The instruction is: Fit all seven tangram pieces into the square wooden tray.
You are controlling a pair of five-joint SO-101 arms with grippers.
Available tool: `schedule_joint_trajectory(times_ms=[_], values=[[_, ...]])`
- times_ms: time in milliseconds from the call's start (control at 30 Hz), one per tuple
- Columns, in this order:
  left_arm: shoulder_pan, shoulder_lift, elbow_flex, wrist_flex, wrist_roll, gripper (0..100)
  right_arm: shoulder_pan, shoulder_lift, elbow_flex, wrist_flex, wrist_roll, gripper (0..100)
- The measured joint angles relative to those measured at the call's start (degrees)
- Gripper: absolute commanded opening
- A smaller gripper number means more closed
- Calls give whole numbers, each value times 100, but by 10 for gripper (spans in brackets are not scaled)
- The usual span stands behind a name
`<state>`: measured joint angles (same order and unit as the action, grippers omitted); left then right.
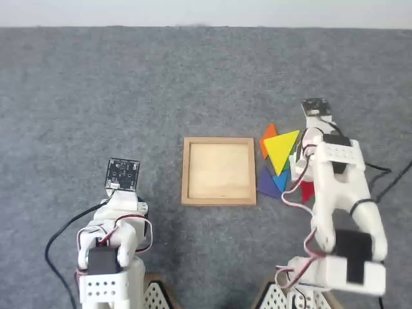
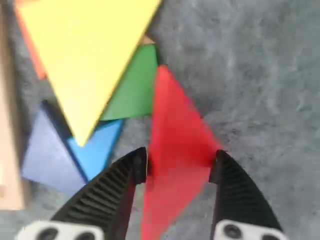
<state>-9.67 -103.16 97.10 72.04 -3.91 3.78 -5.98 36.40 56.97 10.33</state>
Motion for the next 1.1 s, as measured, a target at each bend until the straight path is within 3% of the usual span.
schedule_joint_trajectory(times_ms=[233,400,467,700,1100], values=[[0,0,0,0,0,21,-501,-888,396,123,-167,196],[0,0,0,0,0,21,-413,-967,413,141,-466,317],[0,0,0,0,0,21,-352,-949,413,141,-484,322],[0,0,0,0,0,21,-343,18,413,-431,-484,317],[0,0,0,0,0,21,-281,976,62,-466,-484,313]])
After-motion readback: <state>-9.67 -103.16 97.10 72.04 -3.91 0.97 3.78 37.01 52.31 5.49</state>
